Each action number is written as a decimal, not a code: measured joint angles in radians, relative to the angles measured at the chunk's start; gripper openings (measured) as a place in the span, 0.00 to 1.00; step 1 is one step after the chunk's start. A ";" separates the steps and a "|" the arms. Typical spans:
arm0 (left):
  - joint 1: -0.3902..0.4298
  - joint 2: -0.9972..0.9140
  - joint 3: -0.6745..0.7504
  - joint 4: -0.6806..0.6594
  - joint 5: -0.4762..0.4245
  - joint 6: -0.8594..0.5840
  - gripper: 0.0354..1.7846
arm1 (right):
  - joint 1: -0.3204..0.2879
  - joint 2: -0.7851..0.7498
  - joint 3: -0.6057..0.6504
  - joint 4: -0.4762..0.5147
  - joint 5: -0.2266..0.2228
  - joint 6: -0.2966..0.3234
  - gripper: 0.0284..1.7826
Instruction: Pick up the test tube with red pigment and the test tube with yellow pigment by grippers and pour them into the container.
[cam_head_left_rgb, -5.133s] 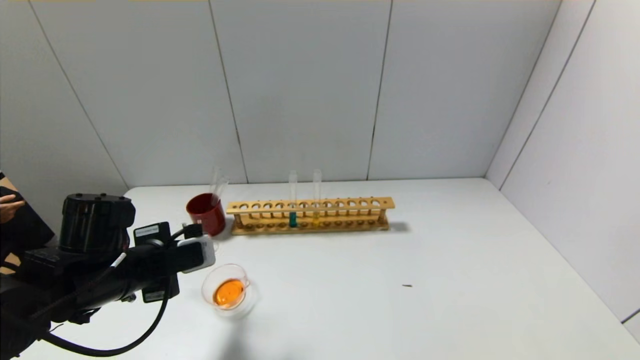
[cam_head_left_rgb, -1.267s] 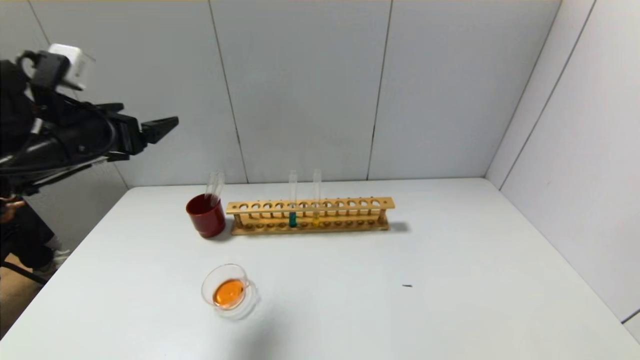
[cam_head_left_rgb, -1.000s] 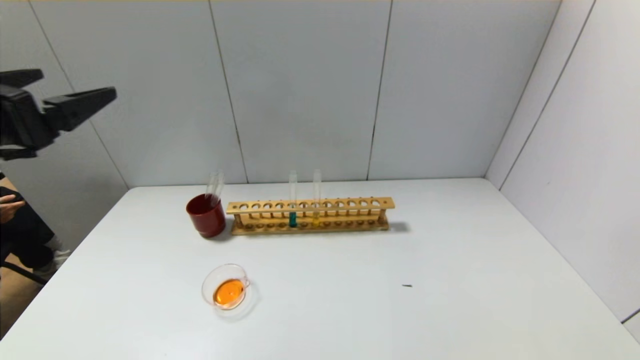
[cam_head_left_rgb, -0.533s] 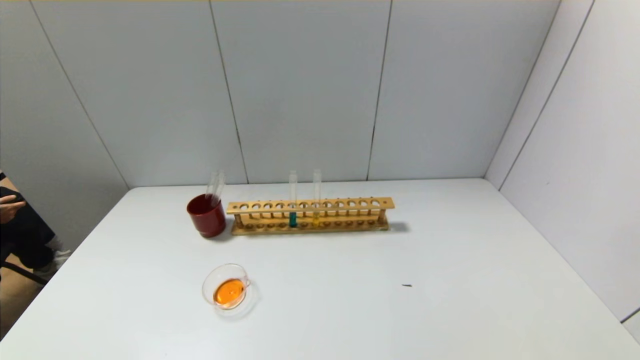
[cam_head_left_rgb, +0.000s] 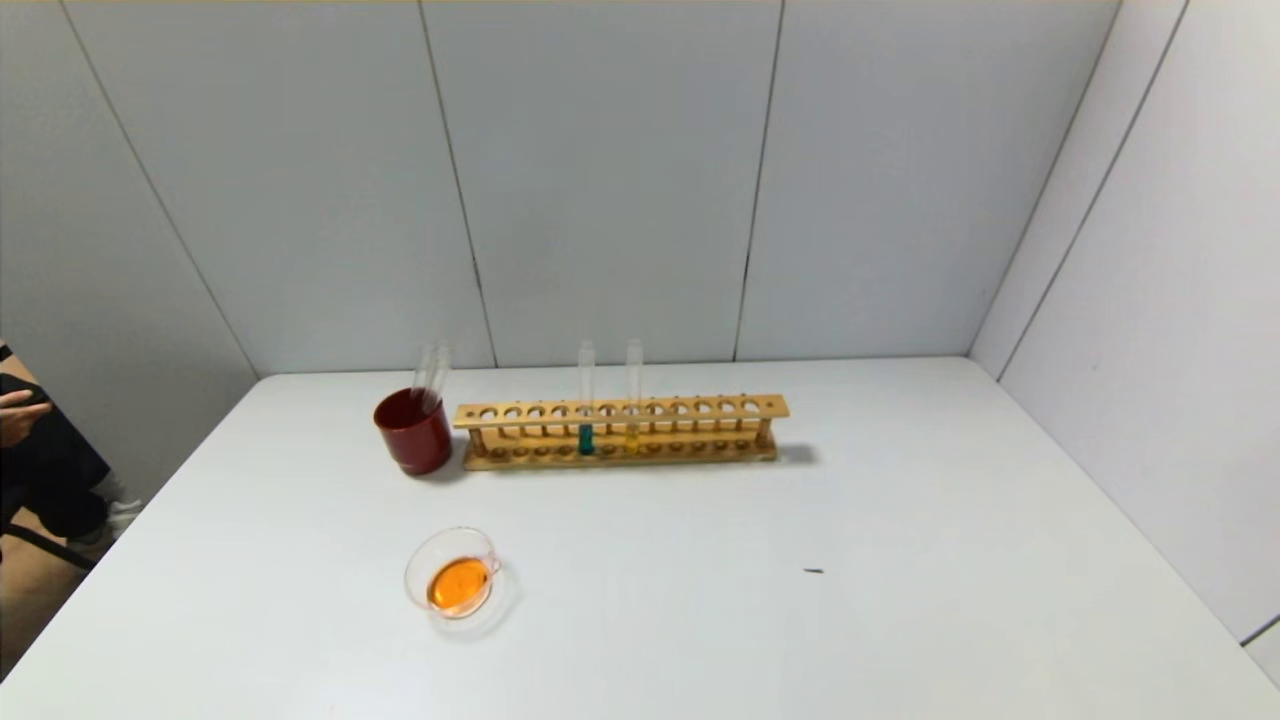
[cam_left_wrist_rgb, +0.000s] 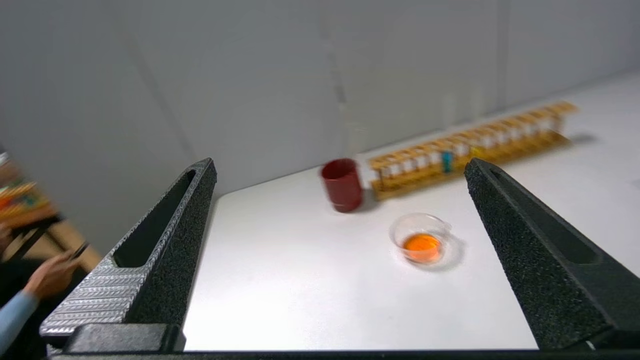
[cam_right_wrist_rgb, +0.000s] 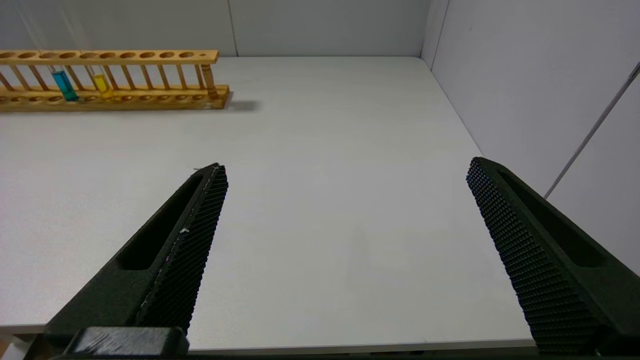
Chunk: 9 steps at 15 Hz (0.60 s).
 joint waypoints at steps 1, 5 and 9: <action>-0.001 -0.020 0.051 -0.053 0.076 -0.037 0.98 | 0.000 0.000 0.000 0.000 0.000 0.000 0.98; -0.003 -0.047 0.408 -0.339 0.248 -0.098 0.98 | 0.000 0.000 0.000 0.000 0.000 0.000 0.98; -0.003 -0.051 0.620 -0.484 0.208 -0.129 0.98 | 0.000 0.000 0.000 0.000 0.000 0.000 0.98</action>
